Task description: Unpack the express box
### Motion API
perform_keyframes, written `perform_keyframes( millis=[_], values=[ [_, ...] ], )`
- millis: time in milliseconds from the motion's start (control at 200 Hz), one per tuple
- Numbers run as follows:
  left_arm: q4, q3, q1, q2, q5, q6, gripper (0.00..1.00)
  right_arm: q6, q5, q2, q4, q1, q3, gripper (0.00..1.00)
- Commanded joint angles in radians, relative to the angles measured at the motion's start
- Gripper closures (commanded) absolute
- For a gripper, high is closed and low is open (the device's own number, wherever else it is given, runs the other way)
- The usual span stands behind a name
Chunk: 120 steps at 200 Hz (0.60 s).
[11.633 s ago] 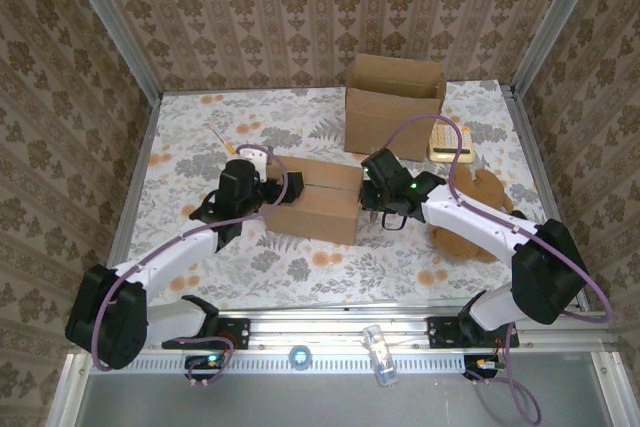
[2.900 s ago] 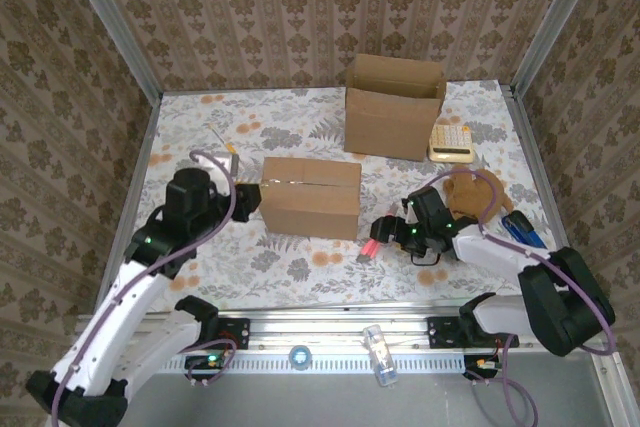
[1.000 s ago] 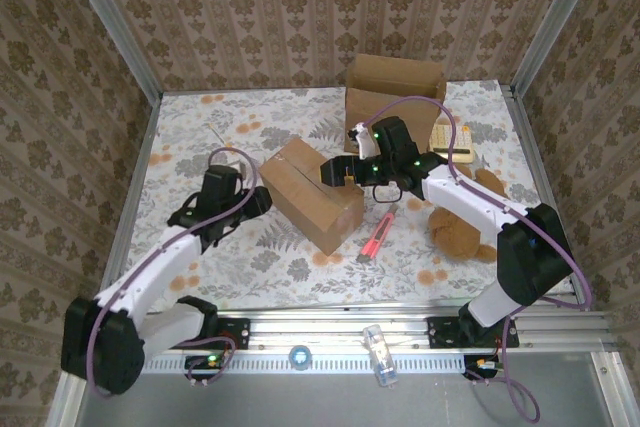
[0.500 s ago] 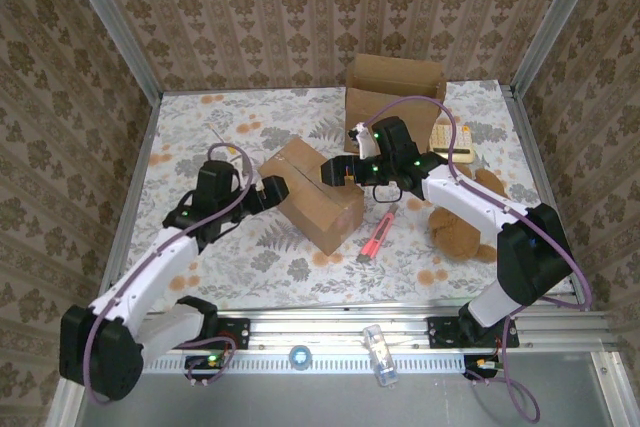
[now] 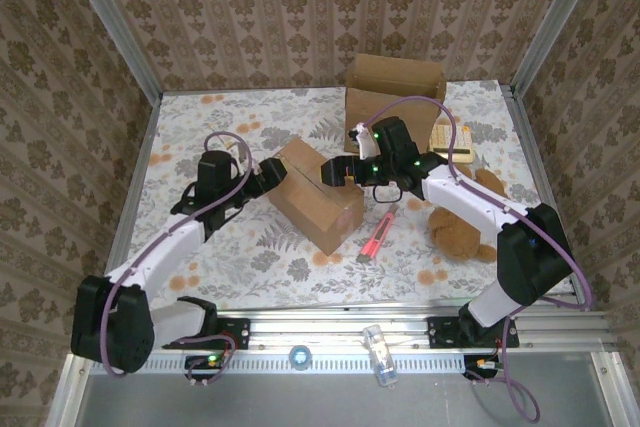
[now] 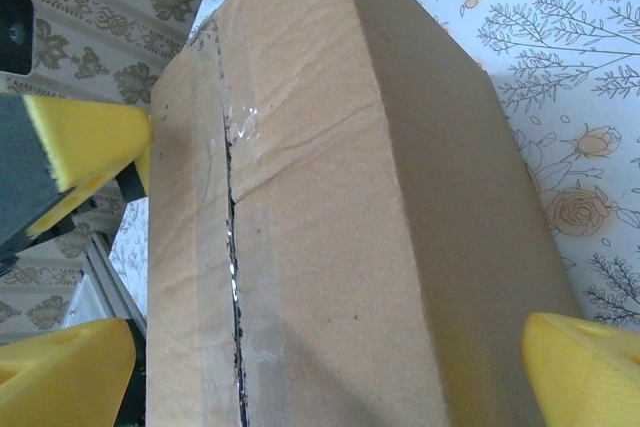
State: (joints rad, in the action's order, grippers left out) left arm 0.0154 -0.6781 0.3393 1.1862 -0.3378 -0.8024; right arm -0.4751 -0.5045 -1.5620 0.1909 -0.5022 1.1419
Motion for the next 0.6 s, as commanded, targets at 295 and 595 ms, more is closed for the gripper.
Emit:
perform_keyframes(
  millis=[295, 595],
  values=[
    [0.14, 0.071, -0.005, 0.084, -0.052, -0.044, 0.08, 0.073, 0.079, 0.015, 0.113, -0.024, 0.05, 0.0],
    [0.139, 0.1, -0.005, 0.098, -0.036, -0.037, 0.13, 0.26, 0.392, -0.029, 0.44, -0.113, 0.252, 0.0]
  ],
)
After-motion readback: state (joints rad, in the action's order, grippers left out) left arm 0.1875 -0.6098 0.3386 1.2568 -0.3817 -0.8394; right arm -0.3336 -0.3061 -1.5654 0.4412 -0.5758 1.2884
